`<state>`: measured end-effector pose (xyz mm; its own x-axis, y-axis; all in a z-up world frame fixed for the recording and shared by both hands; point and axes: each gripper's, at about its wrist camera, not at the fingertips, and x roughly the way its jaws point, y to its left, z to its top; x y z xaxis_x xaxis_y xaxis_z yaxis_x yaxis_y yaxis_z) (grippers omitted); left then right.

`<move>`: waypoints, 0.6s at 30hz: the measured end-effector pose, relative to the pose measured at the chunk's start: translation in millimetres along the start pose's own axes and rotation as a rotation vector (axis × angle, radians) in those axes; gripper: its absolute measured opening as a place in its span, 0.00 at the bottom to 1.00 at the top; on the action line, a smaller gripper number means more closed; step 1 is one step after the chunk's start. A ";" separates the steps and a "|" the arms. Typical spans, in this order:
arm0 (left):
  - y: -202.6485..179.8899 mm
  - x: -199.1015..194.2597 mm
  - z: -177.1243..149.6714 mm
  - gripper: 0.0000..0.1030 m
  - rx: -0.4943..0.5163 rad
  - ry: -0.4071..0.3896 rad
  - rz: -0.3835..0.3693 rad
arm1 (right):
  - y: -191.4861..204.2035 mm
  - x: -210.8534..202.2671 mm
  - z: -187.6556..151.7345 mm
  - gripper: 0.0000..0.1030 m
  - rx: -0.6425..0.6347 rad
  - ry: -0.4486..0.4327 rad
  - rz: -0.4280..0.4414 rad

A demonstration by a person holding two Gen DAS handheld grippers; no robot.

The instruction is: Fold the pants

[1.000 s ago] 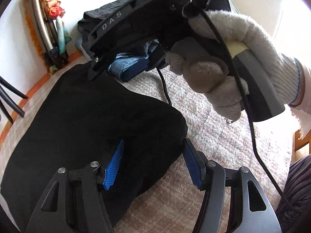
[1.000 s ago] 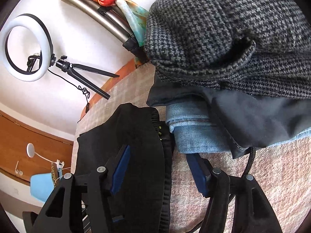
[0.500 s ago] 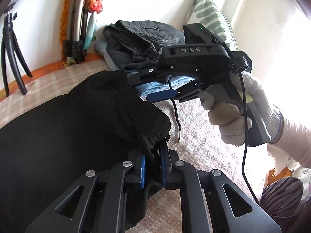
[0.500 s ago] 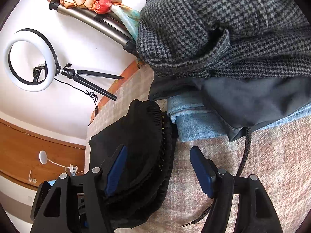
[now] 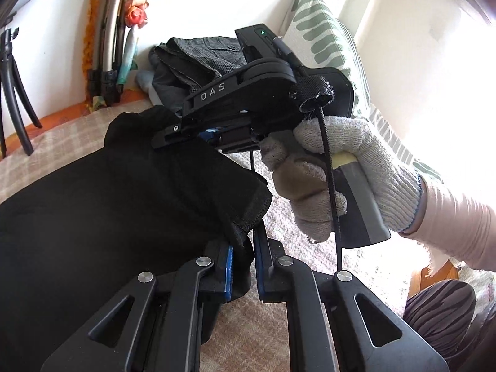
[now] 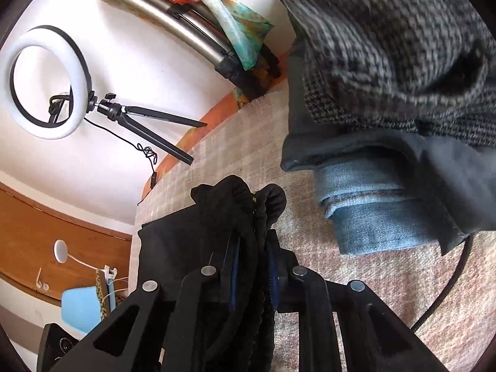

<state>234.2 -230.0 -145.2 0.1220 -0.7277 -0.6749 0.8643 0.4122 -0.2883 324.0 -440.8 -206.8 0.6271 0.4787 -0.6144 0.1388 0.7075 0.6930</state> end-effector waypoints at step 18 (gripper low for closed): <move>30.3 -86.0 -31.9 0.44 -0.109 -0.035 0.190 | 20.4 -43.7 6.6 0.45 -0.185 -0.062 -0.229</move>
<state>234.3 -137.5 -117.6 0.2963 -0.6495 -0.7003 0.7666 0.5990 -0.2312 304.5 -450.7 -163.3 0.6420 0.2676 -0.7185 0.1430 0.8789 0.4551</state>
